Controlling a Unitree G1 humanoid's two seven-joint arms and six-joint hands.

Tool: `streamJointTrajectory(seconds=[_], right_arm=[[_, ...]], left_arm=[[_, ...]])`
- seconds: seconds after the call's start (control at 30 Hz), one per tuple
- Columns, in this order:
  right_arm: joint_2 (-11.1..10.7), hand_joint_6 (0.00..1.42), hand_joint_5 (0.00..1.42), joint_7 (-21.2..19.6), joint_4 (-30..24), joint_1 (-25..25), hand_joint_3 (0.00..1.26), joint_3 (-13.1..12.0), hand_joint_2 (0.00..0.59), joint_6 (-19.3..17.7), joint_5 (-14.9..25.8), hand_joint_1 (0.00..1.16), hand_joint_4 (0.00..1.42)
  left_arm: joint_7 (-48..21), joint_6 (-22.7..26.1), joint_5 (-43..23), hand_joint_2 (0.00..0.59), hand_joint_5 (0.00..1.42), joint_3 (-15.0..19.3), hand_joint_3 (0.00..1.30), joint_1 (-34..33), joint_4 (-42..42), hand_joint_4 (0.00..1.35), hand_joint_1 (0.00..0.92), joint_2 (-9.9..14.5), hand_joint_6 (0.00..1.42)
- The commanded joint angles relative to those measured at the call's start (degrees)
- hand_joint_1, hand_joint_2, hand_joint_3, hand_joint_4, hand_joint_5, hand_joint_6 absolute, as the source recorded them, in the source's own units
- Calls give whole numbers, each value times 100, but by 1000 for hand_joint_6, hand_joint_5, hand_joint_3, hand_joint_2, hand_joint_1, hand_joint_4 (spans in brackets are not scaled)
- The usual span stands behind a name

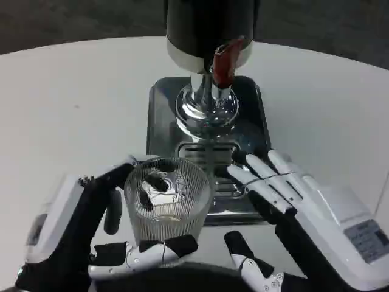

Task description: Grasp the cup under the faucet to collect the drink, then remove the cup.

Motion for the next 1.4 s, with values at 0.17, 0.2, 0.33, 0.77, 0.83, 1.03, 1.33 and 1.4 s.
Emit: streamJointTrajectory(seconds=[0.17, 0.2, 0.33, 0.77, 0.83, 1.03, 1.33, 1.4], right_arm=[[54, 64, 13, 57, -86, 46, 157, -41, 524, 50, 55, 314, 72], [58, 72, 15, 61, -93, 53, 162, -43, 524, 56, 54, 314, 74], [80, 76, 17, 66, -113, 77, 164, -51, 524, 77, 54, 315, 74], [200, 79, 26, 152, -251, 125, 165, -67, 523, 157, -36, 317, 84], [217, 80, 26, 140, -292, 175, 165, -80, 517, 158, -50, 323, 94], [289, 80, 34, 98, -393, 332, 165, -129, 516, 172, -95, 330, 96], [399, 80, 48, 55, -575, 634, 165, -258, 515, 77, -83, 337, 105], [405, 89, 50, 45, -608, 718, 165, -281, 515, 52, -65, 339, 106]], left_arm=[[14, -55, -42, 155, 1198, -30, 973, 9, -78, 1067, 523, -75, 1279], [10, -50, -45, 155, 1198, -30, 973, 5, -75, 1067, 523, -79, 1279], [-2, -30, -64, 154, 1198, -29, 973, -6, -70, 1067, 522, -91, 1279], [411, -9, 276, 154, 1198, 113, 973, -517, 587, 1067, 522, -155, 1279], [513, -29, 361, 154, 1198, 104, 973, -717, 793, 1067, 522, -146, 1279], [978, -110, 777, 154, 1208, 9, 973, -1462, 1703, 1067, 521, -58, 1279], [2005, -191, 1538, 153, 1208, -503, 973, -2864, 3531, 1067, 522, 49, 1279], [2242, -220, 1626, 151, 1208, -648, 973, -3159, 3937, 1067, 524, 44, 1279]])
